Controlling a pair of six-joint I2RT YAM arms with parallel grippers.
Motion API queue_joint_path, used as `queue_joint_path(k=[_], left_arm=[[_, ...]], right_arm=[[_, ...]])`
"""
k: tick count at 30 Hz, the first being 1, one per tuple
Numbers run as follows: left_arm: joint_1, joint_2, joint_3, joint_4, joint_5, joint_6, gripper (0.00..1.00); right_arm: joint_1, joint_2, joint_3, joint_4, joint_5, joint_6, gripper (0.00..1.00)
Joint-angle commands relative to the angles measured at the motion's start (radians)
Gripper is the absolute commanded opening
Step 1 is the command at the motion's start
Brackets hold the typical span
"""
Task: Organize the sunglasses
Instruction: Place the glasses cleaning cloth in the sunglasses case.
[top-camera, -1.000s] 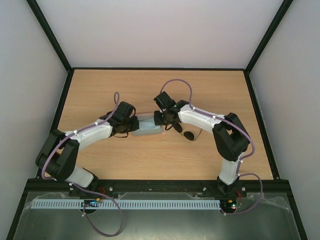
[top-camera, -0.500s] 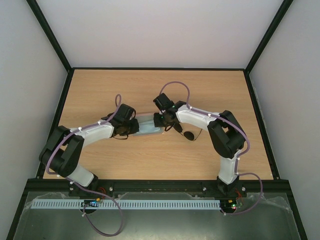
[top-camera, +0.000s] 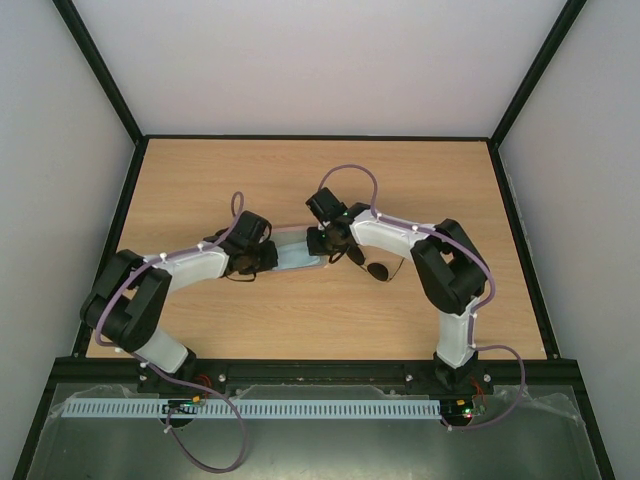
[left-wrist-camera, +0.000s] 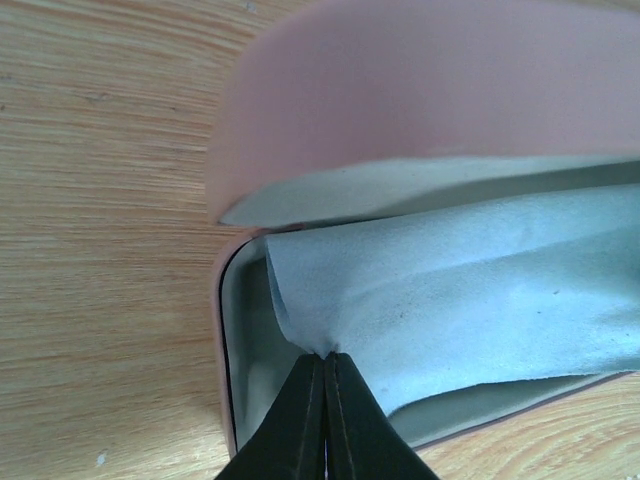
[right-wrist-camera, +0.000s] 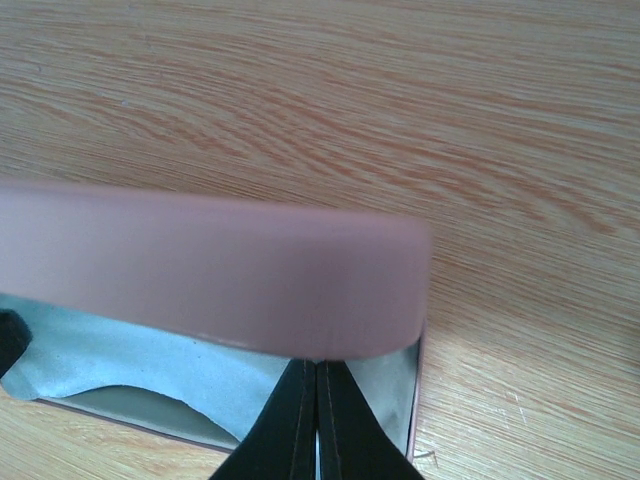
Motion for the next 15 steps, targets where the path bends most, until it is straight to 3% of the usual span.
queue_joint_path(k=[1, 15], left_arm=[[0.009, 0.027, -0.006, 0.004, 0.002, 0.016, 0.02], [0.022, 0.046, -0.004, -0.001, -0.004, 0.028, 0.02]], right_arm=[[-0.005, 0.024, 0.016, -0.020, -0.005, -0.009, 0.02], [-0.006, 0.047, 0.012, -0.031, 0.032, -0.016, 0.01]])
